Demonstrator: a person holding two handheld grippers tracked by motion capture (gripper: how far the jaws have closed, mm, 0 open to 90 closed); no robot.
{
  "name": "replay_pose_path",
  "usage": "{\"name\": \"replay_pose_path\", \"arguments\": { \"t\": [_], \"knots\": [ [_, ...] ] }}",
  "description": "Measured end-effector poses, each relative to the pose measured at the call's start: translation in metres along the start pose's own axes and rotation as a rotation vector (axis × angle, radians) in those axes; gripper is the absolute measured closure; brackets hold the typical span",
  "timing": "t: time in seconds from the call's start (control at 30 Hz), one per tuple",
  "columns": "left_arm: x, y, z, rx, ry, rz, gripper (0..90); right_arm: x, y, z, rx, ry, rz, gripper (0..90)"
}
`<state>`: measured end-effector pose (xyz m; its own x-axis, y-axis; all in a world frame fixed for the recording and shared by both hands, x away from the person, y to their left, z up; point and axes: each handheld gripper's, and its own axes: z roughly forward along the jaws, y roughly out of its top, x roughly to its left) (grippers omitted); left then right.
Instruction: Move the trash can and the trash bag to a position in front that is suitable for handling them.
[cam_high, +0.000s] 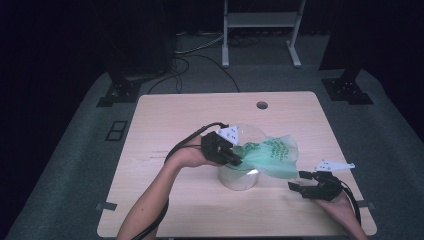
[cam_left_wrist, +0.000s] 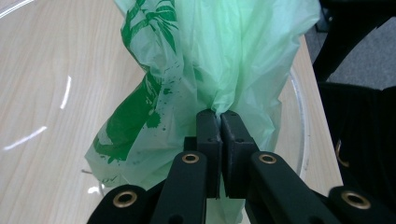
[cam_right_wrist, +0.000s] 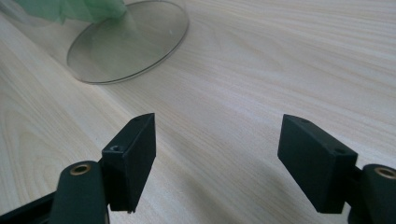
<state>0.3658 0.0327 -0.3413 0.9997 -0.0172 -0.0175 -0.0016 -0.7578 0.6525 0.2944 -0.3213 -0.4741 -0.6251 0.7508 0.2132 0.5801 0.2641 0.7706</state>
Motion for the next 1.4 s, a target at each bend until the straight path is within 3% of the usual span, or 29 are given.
{"name": "replay_pose_path", "arguments": {
  "t": [0.27,0.43,0.7,0.83,1.03,1.2,1.4],
  "knots": [
    [-0.008,-0.008,-0.009,0.029,-0.011,-0.004,86.9,0.002,0.000,0.002,0.007,0.003,-0.005,27.3],
    [-0.005,-0.005,-0.011,0.030,-0.001,-0.014,79.3,0.003,0.000,0.003,0.012,0.006,-0.006,27.3],
    [-0.001,0.011,-0.022,0.068,0.014,-0.010,61.7,0.001,-0.001,0.002,0.012,0.006,-0.005,27.3],
    [-0.001,0.022,-0.030,0.072,0.030,0.009,57.2,0.001,-0.001,0.002,0.013,0.008,-0.007,27.3],
    [-0.002,0.047,-0.035,0.068,0.044,0.057,55.4,0.001,-0.001,0.003,0.014,0.010,-0.008,27.3],
    [-0.001,0.066,-0.028,0.087,0.048,0.098,55.4,0.001,-0.001,0.003,0.014,0.011,-0.008,27.3],
    [0.005,0.072,-0.019,0.107,0.062,0.115,55.6,0.001,-0.001,0.003,0.016,0.014,-0.005,27.3]
  ]
}}
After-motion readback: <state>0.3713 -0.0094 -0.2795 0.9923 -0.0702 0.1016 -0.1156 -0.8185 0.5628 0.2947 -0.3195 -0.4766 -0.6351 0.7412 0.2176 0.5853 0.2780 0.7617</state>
